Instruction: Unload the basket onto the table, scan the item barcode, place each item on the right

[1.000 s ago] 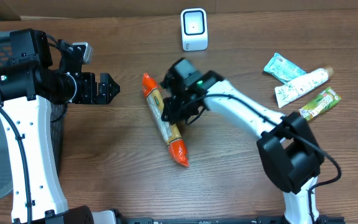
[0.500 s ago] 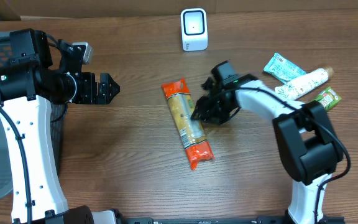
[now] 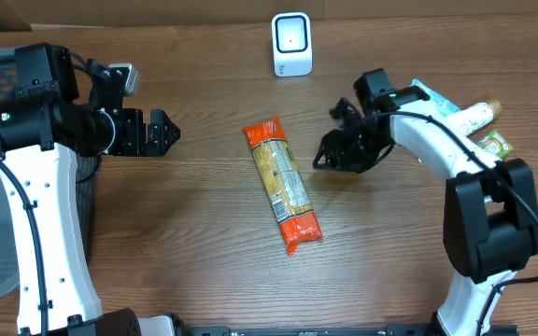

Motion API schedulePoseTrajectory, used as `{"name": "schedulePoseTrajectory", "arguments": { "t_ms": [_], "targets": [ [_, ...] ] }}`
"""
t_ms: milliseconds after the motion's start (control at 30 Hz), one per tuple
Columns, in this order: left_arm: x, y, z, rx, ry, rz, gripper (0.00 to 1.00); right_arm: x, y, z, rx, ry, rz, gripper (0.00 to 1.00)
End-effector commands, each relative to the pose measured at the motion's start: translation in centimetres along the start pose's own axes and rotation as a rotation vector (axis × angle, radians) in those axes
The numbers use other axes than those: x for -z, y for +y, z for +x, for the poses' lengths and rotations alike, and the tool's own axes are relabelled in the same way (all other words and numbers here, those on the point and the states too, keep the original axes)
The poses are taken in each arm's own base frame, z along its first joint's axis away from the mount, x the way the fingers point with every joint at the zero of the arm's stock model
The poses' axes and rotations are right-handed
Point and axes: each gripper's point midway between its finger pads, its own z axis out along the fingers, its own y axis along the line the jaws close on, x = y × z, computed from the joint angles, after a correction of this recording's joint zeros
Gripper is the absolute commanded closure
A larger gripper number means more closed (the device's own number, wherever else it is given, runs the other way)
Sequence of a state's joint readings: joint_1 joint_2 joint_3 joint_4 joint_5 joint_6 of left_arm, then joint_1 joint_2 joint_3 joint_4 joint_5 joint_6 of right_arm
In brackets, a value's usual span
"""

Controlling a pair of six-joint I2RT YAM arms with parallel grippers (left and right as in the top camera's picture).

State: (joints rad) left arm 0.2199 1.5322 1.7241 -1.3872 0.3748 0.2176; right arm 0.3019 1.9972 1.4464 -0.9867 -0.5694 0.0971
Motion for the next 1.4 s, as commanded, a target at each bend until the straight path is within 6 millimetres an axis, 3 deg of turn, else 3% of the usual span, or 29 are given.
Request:
{"name": "schedulePoseTrajectory", "arguments": {
  "t_ms": [0,200,367,500,667,1133,1267,1367],
  "targets": [
    [0.2,-0.3,-0.4,-0.031,-0.012,0.009,0.01,-0.9,5.1,2.6,0.2,0.07,-0.04,0.46],
    [0.2,-0.3,-0.4,-0.031,-0.012,0.009,0.0,-4.5,10.1,7.6,0.336,0.206,-0.034,0.47],
    [0.2,-0.4,-0.4,-0.031,-0.013,0.009,0.0,-6.6,12.3,10.3,0.404,0.255,-0.013,0.47],
    [0.2,-0.4,-0.4,-0.031,-0.012,0.009,0.01,-7.8,11.1,10.5,0.364,0.226,0.12,0.46],
    [0.2,-0.4,-0.4,-0.031,-0.012,0.009,0.0,-8.2,10.1,10.8,0.34,0.233,0.146,0.47],
    [0.2,-0.4,-0.4,-0.031,-0.012,0.009,0.0,-7.0,6.6,9.7,0.27,0.208,0.292,0.47],
    [0.2,-0.4,-0.4,-0.031,-0.013,0.009,0.0,-6.1,4.7,8.4,0.247,0.171,0.364,0.44],
    [0.2,-0.3,-0.4,-0.031,-0.012,0.009,0.0,-4.8,2.0,6.4,0.241,0.102,0.495,0.38]
  ]
}}
